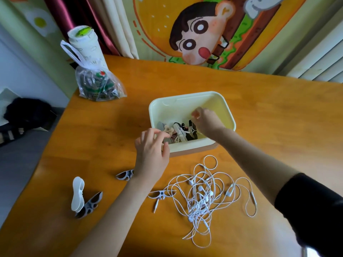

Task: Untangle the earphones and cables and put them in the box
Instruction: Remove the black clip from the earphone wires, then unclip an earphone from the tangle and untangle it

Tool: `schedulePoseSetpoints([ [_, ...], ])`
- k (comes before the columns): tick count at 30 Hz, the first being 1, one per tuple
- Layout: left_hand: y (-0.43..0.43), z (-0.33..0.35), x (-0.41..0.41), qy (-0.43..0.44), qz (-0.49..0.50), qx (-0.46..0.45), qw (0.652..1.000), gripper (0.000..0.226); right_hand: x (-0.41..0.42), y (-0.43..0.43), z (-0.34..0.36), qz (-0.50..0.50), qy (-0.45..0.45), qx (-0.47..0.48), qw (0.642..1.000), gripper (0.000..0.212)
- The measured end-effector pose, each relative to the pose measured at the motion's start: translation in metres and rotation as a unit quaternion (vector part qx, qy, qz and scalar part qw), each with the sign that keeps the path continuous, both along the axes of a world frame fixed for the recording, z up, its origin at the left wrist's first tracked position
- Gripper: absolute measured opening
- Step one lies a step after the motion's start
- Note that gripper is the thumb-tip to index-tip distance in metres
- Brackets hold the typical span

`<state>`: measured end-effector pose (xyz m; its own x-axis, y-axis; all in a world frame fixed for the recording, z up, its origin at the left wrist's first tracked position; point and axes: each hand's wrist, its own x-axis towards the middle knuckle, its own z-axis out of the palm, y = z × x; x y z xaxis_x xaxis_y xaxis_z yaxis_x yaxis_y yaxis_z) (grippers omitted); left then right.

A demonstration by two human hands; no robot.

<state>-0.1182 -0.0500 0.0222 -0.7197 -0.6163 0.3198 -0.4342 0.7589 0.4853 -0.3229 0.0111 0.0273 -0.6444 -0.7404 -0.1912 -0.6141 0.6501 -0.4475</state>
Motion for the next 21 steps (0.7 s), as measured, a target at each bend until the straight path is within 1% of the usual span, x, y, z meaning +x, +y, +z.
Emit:
schedulePoseSetpoints([
  [2,0.008,0.002,0.007,0.049,-0.020,-0.012,0.999,0.013,0.029,0.014,0.013,0.015,0.048,-0.147,0.988,0.021],
  [3,0.014,0.001,0.012,0.060,-0.037,-0.004,0.997,0.012,0.044,0.024,0.017,0.031,0.068,-0.200,0.977,0.018],
  [4,0.020,-0.002,0.018,0.060,-0.058,0.012,0.996,0.011,0.057,0.034,0.019,0.051,0.084,-0.229,0.968,0.015],
  [5,0.027,-0.007,0.024,0.046,-0.080,0.036,0.995,0.011,0.068,0.044,0.017,0.075,0.090,-0.237,0.964,0.013],
  [7,0.037,-0.019,0.036,-0.029,-0.103,0.094,0.990,0.014,0.087,0.063,0.008,0.109,0.062,-0.194,0.973,0.011],
  [9,0.043,-0.035,0.046,-0.141,-0.094,0.132,0.977,0.017,0.100,0.077,-0.007,0.139,0.008,-0.092,0.986,0.017],
  [10,0.045,-0.043,0.050,-0.190,-0.092,0.137,0.968,0.021,0.106,0.083,-0.016,0.160,-0.013,-0.027,0.987,0.024],
  [12,0.046,-0.055,0.057,-0.273,-0.115,0.128,0.946,0.030,0.117,0.094,-0.033,0.202,-0.046,0.091,0.974,0.047],
  [14,0.047,-0.062,0.060,-0.332,-0.140,0.117,0.926,0.032,0.126,0.102,-0.048,0.236,-0.055,0.172,0.955,0.069],
  [16,0.046,-0.065,0.063,-0.356,-0.136,0.119,0.917,0.028,0.131,0.109,-0.056,0.256,-0.041,0.205,0.944,0.077],
  [21,0.040,-0.070,0.066,-0.353,-0.077,0.106,0.926,0.024,0.122,0.120,-0.054,0.213,-0.010,0.219,0.952,0.060],
])
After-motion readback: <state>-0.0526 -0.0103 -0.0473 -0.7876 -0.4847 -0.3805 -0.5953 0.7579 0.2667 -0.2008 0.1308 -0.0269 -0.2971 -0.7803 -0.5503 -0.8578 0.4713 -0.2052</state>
